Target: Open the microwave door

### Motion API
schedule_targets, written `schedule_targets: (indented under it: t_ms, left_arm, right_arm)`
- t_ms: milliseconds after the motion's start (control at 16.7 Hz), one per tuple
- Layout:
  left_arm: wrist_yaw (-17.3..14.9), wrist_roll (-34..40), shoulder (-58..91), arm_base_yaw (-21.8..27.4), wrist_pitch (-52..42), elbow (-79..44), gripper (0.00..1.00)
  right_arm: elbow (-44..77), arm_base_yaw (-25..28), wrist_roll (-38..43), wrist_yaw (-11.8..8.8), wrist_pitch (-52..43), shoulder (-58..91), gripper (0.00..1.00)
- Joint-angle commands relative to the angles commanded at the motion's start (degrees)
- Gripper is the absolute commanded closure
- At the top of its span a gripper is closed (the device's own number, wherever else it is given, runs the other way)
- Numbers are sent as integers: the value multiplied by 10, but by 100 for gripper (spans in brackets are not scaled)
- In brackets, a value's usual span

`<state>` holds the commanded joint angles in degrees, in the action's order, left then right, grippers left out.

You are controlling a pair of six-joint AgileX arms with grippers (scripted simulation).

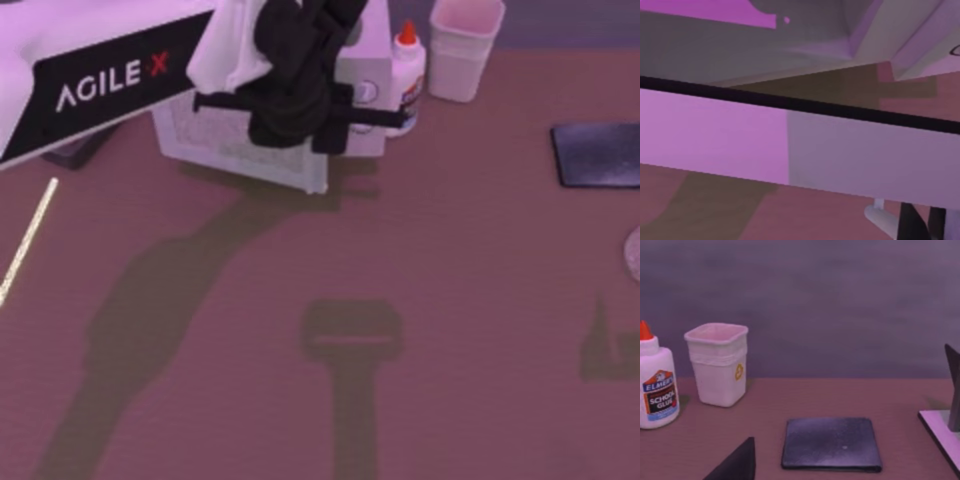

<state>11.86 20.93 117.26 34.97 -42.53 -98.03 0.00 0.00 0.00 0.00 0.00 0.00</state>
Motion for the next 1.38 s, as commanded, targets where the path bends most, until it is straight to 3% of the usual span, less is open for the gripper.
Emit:
schedule_targets:
  t_ms: [600,1020,1380]
  left_arm:
    - [-3,1,1,4,1,2,100]
    - [-32,-60,-46,-10,31,73,100]
    - [-34,-65,-52,-11,36,76,100]
  right_arm:
    - [0,0,0,0,0,0,0]
    - [0,0,0,0,0,0,0]
    - [0,0,0,0,0,0,0]
